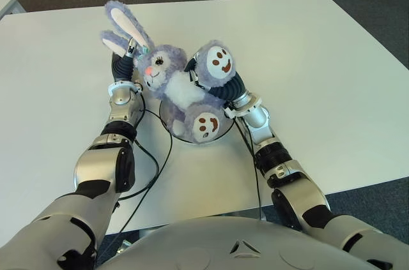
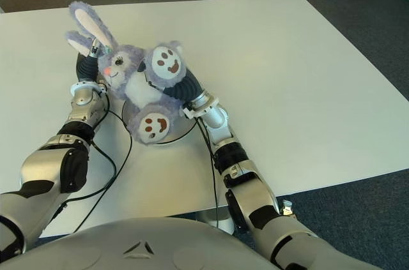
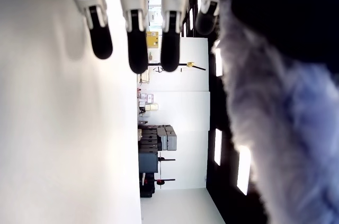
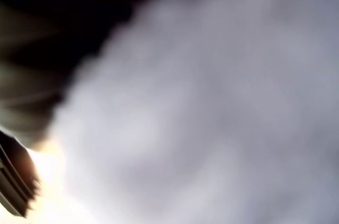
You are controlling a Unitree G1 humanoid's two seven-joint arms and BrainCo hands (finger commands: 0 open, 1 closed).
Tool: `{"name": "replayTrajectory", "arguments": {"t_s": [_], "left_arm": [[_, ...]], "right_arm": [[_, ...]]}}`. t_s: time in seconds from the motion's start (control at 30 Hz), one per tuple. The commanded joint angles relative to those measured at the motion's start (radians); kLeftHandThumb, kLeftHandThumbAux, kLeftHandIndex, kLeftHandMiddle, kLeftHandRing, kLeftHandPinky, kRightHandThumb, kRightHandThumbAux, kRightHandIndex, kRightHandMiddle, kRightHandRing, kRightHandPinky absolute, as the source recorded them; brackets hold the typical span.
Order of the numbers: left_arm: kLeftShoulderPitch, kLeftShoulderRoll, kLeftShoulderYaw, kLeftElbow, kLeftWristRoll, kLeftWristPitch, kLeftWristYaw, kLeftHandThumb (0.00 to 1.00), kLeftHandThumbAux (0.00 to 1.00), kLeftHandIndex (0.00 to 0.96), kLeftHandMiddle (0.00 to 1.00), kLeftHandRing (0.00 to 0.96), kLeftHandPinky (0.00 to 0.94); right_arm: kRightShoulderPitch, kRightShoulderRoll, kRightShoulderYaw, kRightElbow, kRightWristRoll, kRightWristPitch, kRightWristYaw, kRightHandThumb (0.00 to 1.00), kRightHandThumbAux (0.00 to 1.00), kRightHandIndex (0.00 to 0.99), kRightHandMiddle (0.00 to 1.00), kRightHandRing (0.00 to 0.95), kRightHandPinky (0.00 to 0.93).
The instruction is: Put the doll into the plate.
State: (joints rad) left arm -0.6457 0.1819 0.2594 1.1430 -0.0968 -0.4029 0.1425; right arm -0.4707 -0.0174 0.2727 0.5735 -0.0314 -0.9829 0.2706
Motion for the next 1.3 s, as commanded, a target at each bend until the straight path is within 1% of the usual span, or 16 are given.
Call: {"name": "replayTrajectory", "arguments": {"t_s": [0.03,0.1,0.2,0.3,0.43,0.5,0.6,0.67,0.73,0.8,0.87,1.0,1.03,1.13,1.23,1.3], "left_arm": [[0.093,-0.04,-0.002,0.06,0.0,0.063,0.009,0.0,0.387,0.077,0.234,0.235,0.174],[0.093,-0.041,-0.002,0.06,0.0,0.063,0.01,0.0,0.388,0.075,0.228,0.226,0.154],[0.094,-0.042,-0.003,0.059,0.001,0.064,0.011,0.0,0.387,0.072,0.218,0.211,0.129],[0.093,-0.041,-0.004,0.059,0.002,0.066,0.012,0.0,0.386,0.071,0.215,0.207,0.129],[0.091,-0.041,-0.004,0.06,0.002,0.069,0.013,0.0,0.383,0.073,0.218,0.212,0.157],[0.089,-0.041,-0.003,0.061,0.001,0.071,0.012,0.0,0.383,0.075,0.229,0.228,0.185],[0.087,-0.041,0.0,0.062,-0.002,0.07,0.01,0.0,0.384,0.075,0.235,0.236,0.192],[0.086,-0.041,0.001,0.063,-0.004,0.069,0.008,0.0,0.387,0.076,0.236,0.239,0.19],[0.086,-0.041,0.004,0.063,-0.006,0.067,0.006,0.0,0.393,0.073,0.236,0.241,0.192],[0.086,-0.042,0.006,0.064,-0.009,0.063,0.003,0.0,0.393,0.073,0.236,0.241,0.193],[0.086,-0.042,0.009,0.064,-0.011,0.056,0.001,0.0,0.403,0.079,0.242,0.253,0.257],[0.086,-0.042,0.011,0.065,-0.011,0.049,0.003,0.0,0.411,0.089,0.247,0.263,0.296],[0.086,-0.042,0.011,0.066,-0.011,0.047,0.005,0.0,0.422,0.1,0.233,0.254,0.287],[0.082,-0.041,0.013,0.068,-0.011,0.05,0.014,0.0,0.429,0.11,0.219,0.247,0.301],[0.079,-0.041,0.015,0.069,-0.011,0.053,0.02,0.0,0.433,0.117,0.216,0.251,0.318],[0.078,-0.041,0.016,0.07,-0.011,0.053,0.021,0.0,0.429,0.115,0.224,0.264,0.345]], "right_arm": [[0.066,0.014,0.005,0.052,0.02,0.001,0.026,0.828,0.689,0.373,0.518,0.55,0.447],[0.064,0.014,0.003,0.056,0.021,-0.005,0.033,0.827,0.689,0.375,0.506,0.51,0.398],[0.06,0.013,-0.001,0.059,0.013,-0.008,0.038,0.827,0.688,0.381,0.497,0.481,0.388],[0.058,0.014,-0.006,0.063,0.004,-0.012,0.036,0.828,0.688,0.386,0.493,0.47,0.386],[0.054,0.017,-0.012,0.07,-0.006,-0.018,0.031,0.828,0.686,0.393,0.487,0.452,0.377],[0.049,0.022,-0.017,0.08,-0.012,-0.025,0.024,0.829,0.685,0.398,0.481,0.423,0.351],[0.042,0.029,-0.022,0.098,-0.011,-0.037,0.02,0.829,0.685,0.4,0.478,0.41,0.341],[0.035,0.034,-0.025,0.114,-0.006,-0.047,0.022,0.83,0.684,0.408,0.469,0.383,0.297],[0.03,0.037,-0.026,0.125,-0.003,-0.055,0.025,0.83,0.684,0.423,0.453,0.331,0.231],[0.026,0.039,-0.029,0.135,-0.007,-0.062,0.023,0.829,0.684,0.425,0.45,0.323,0.222],[0.02,0.04,-0.033,0.144,-0.021,-0.068,0.014,0.7,0.716,0.408,0.292,0.239,0.168],[0.01,0.042,-0.042,0.159,-0.051,-0.085,-0.013,0.677,0.723,0.402,0.232,0.19,0.129],[0.008,0.042,-0.046,0.163,-0.063,-0.091,-0.025,0.411,0.631,0.185,0.157,0.126,0.094],[-0.001,0.041,-0.057,0.174,-0.111,-0.109,-0.068,0.274,0.584,0.063,0.082,0.062,0.048],[-0.009,0.039,-0.063,0.18,-0.149,-0.112,-0.104,0.235,0.564,0.023,0.037,0.022,0.014],[-0.011,0.038,-0.063,0.181,-0.16,-0.109,-0.117,0.197,0.529,0.001,0.002,0.001,0.0]]}}
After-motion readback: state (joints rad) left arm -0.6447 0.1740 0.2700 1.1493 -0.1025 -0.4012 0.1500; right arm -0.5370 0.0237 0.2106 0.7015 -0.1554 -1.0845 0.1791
